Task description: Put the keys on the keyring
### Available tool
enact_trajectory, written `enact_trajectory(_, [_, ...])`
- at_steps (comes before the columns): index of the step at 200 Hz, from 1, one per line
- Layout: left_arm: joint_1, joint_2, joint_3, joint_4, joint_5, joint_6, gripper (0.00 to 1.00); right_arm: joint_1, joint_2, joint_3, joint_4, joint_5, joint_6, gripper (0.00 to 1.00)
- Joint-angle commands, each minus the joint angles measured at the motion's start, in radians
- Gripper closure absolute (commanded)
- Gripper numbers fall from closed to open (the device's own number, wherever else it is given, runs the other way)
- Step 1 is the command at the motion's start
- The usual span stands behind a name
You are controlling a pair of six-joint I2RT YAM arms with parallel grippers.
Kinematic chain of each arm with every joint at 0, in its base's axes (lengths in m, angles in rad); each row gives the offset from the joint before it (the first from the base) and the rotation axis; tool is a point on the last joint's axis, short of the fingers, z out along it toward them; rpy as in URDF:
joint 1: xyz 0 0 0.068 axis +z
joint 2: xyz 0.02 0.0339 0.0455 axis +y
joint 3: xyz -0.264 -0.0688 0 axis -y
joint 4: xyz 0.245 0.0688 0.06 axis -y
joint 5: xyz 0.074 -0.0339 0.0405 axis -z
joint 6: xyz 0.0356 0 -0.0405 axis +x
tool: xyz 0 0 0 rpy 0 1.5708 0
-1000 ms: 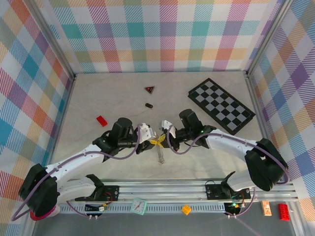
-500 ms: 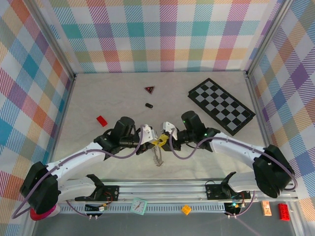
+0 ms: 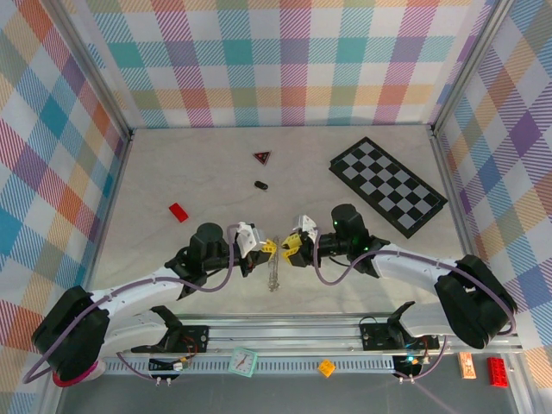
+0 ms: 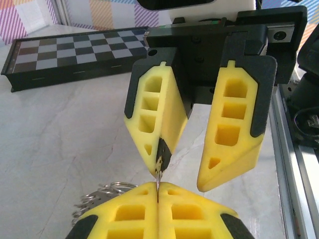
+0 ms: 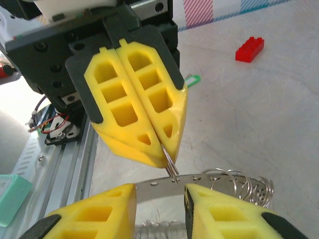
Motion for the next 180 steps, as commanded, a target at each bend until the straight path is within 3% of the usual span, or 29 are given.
enact_trajectory(1, [-0.008,-0.014,-0.009,0.129,0.019,-0.045,1.00,0.004,0.013,0.009,0.051,-0.043,0.020,0.70])
enact_trajectory(55, [-0.007,-0.021,-0.015,0.121,0.032,-0.054,1.00,0.004,0.022,0.015,0.035,0.038,0.013,0.68])
enact_trajectory(180, [-0.009,0.047,-0.032,0.194,0.030,-0.064,1.00,0.039,0.091,0.068,0.047,0.004,0.012,0.69])
